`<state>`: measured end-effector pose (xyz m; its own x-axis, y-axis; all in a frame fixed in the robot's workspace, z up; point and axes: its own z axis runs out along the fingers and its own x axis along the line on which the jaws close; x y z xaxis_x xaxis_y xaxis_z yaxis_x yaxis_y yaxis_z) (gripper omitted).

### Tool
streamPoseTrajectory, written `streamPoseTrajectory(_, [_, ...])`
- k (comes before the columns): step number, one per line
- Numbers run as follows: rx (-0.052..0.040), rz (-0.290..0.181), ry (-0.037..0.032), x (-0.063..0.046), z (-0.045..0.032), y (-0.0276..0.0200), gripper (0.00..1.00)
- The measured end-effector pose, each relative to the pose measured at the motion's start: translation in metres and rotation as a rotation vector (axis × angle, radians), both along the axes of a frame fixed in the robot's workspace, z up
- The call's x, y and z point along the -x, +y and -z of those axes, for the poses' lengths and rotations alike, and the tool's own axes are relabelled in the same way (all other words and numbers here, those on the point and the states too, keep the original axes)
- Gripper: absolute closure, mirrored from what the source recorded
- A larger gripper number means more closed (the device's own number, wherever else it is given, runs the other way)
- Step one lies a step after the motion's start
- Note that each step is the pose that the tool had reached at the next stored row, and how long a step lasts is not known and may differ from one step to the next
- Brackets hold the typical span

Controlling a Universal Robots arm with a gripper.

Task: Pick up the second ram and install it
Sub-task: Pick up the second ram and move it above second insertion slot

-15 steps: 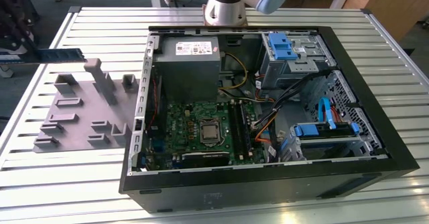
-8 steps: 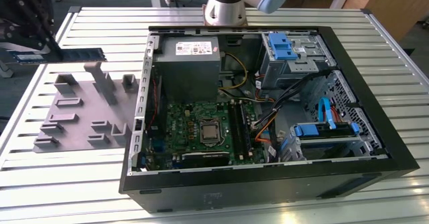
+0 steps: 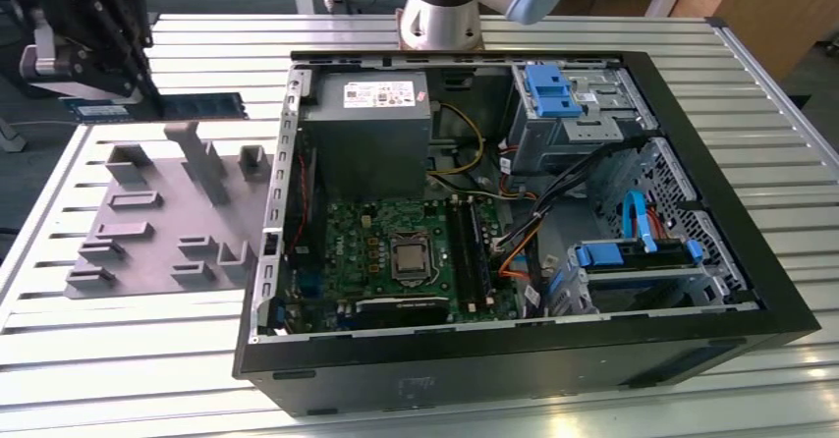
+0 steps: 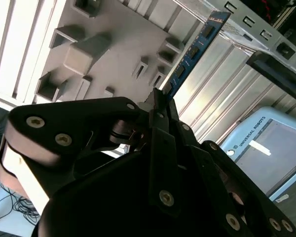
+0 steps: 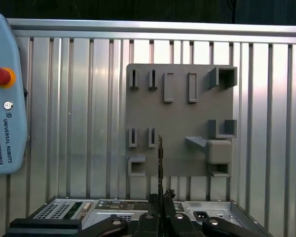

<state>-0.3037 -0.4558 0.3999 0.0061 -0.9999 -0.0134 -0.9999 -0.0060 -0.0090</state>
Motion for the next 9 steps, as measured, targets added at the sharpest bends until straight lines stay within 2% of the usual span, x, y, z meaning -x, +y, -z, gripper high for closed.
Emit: streamPoseTrajectory(9, [0.0, 0.0, 0.0, -0.032, 0.0, 0.0, 0.86])
